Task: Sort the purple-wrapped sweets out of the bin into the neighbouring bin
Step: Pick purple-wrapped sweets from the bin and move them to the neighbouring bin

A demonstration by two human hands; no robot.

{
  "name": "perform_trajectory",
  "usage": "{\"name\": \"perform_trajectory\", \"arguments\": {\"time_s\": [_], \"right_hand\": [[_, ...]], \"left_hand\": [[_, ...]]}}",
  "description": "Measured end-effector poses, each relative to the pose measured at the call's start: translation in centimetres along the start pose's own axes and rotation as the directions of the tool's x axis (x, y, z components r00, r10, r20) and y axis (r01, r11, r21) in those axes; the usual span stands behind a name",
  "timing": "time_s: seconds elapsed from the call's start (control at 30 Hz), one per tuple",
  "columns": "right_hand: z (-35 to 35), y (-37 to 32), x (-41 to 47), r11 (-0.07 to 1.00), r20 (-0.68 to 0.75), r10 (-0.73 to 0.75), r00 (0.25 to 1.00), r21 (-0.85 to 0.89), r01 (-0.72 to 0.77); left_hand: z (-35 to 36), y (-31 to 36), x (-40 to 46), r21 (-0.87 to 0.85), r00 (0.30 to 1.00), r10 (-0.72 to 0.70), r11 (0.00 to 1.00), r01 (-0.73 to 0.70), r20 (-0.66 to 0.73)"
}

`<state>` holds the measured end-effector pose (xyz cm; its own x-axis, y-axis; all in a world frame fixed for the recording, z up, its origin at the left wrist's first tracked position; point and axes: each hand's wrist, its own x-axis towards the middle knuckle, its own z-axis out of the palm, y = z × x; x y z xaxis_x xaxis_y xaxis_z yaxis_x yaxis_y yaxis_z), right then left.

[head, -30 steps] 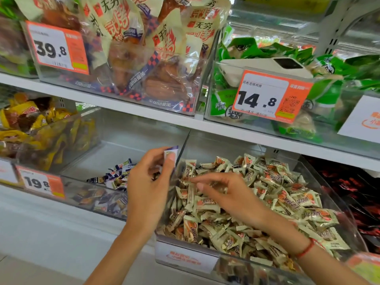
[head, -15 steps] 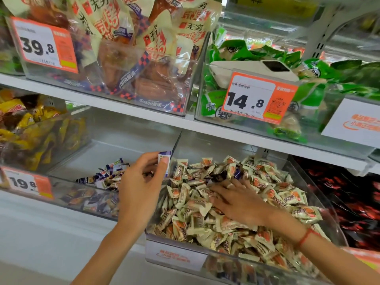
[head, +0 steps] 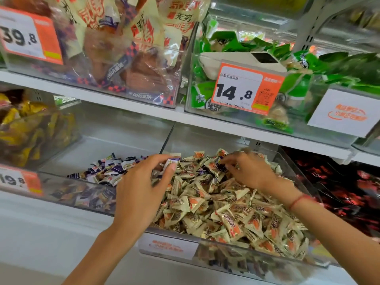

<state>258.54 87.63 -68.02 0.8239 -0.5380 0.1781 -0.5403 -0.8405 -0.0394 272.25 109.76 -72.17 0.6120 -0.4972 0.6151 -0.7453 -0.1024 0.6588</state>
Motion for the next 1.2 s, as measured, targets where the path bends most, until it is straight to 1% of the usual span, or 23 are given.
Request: {"name": "perform_trajectory", "arguments": {"time_s": [0.07, 0.1, 0.13, 0.3, 0.33, 0.4, 0.43, 0.47, 0.5, 0.53, 0.57, 0.63, 0.77, 0.87, 0.93, 0.97, 1.0, 1.03, 1.07, 1.1, 1.13, 1.17, 1.2], "right_hand": [[1.5, 0.1, 1.7, 0.942, 0.085, 0.079, 0.993, -0.333, -0.046], [2.1, -0.1, 2.2, 0.906, 0.114, 0.115, 0.987, -0.419, -0.057], [2.5, -0.2, 2.5, 0.896, 0.107, 0.131, 0.986, -0.438, -0.072], [2.9, 0.0, 2.0, 0.939, 0.013, 0.085, 0.996, -0.335, -0.075], [2.8, 0.0, 1.5, 0.971, -0.04, 0.062, 0.997, -0.229, -0.07], [1.9, -1.0, 0.3, 0.988, -0.158, 0.086, 0.984, 0.138, -0.064], [1.1, -2.0, -0.4, 0.931, -0.172, 0.128, 0.977, 0.362, -0.058], [0.3, -3.3, -1.3, 0.807, -0.133, 0.167, 0.977, 0.588, -0.058], [-0.3, -4.8, -2.4, 0.615, -0.045, 0.17, 0.984, 0.785, -0.07], [-0.8, -6.3, -3.3, 0.423, 0.039, 0.135, 0.99, 0.902, -0.093], [-1.0, -7.6, -4.1, 0.293, 0.092, 0.088, 0.992, 0.949, -0.114], [-0.9, -9.7, -4.8, 0.174, 0.102, 0.036, 0.994, 0.979, -0.107], [-0.5, -12.4, -4.3, 0.025, 0.041, 0.159, 0.986, 0.999, -0.046], [-0.4, -13.3, -3.8, -0.044, 0.018, 0.115, 0.993, 0.999, -0.013], [-0.7, -13.1, -3.4, -0.024, 0.024, 0.076, 0.997, 0.999, -0.022], [-1.0, -12.6, -3.0, 0.015, 0.016, 0.077, 0.997, 1.0, -0.017], [-1.1, -11.6, -2.4, 0.105, -0.011, 0.094, 0.996, 0.994, 0.001], [-0.9, -9.9, -1.5, 0.282, -0.066, 0.121, 0.99, 0.959, 0.029], [-0.5, -8.0, -0.5, 0.528, -0.14, 0.134, 0.981, 0.848, 0.048], [-0.1, -5.9, 0.5, 0.751, -0.197, 0.118, 0.973, 0.659, 0.042], [0.5, -3.9, 1.5, 0.893, -0.208, 0.091, 0.974, 0.449, 0.012], [1.0, -2.2, 2.3, 0.962, -0.168, 0.076, 0.983, 0.271, -0.028], [1.8, -0.8, 2.8, 0.988, -0.09, 0.073, 0.993, 0.139, -0.06]], "left_hand": [[-0.1, 0.0, 0.0, 0.003, 1.0, 0.005, 1.0, -0.005, 0.001], [-0.1, 0.1, 0.0, 0.004, 1.0, 0.0, 1.0, 0.0, 0.0], [0.0, 0.0, 0.0, 0.0, 1.0, -0.005, 1.0, 0.005, 0.004], [-0.1, -0.2, 0.0, -0.031, 1.0, -0.002, 1.0, 0.002, -0.008], [-0.2, -0.1, 0.0, -0.034, 1.0, 0.002, 0.999, -0.003, -0.014], [-0.3, 0.4, 0.1, -0.068, 1.0, 0.004, 0.998, -0.006, -0.018], [-0.4, 0.7, 0.1, -0.09, 1.0, 0.001, 0.996, -0.003, -0.019], [-0.5, 1.0, 0.1, -0.11, 1.0, -0.003, 0.994, 0.001, -0.021], [-0.5, 1.2, 0.1, -0.126, 1.0, -0.008, 0.992, 0.005, -0.024], [-0.4, 1.3, 0.1, -0.138, 1.0, -0.016, 0.99, 0.012, -0.025], [-0.3, 1.4, 0.1, -0.153, 0.999, -0.025, 0.988, 0.021, -0.023], [0.0, 1.4, 0.1, -0.213, 0.999, -0.046, 0.976, 0.043, -0.01], [-0.1, 1.4, 0.1, -0.345, 0.992, -0.125, 0.932, 0.112, -0.017], [-0.3, 1.4, 0.3, -0.396, 0.99, -0.143, 0.908, 0.134, 0.006], [-0.7, 1.3, 0.6, -0.414, 0.988, -0.15, 0.901, 0.126, -0.025], [-1.0, 1.0, 0.9, -0.419, 0.985, -0.162, 0.899, 0.125, -0.054], [-1.3, 0.5, 1.3, -0.409, 0.98, -0.18, 0.903, 0.129, -0.089], [-1.6, -0.2, 1.6, -0.373, 0.972, -0.198, 0.918, 0.139, -0.123], [-1.9, -1.1, 2.0, -0.31, 0.966, -0.209, 0.938, 0.155, -0.152], [-2.0, -2.0, 2.3, -0.223, 0.962, -0.214, 0.959, 0.174, -0.168], [-2.1, -3.0, 2.6, -0.126, 0.964, -0.211, 0.973, 0.192, -0.163], [-2.1, -3.7, 2.8, -0.034, 0.97, -0.203, 0.979, 0.201, -0.134], [-2.0, -4.3, 3.0, 0.053, 0.978, -0.191, 0.979, 0.196, -0.086]]}}
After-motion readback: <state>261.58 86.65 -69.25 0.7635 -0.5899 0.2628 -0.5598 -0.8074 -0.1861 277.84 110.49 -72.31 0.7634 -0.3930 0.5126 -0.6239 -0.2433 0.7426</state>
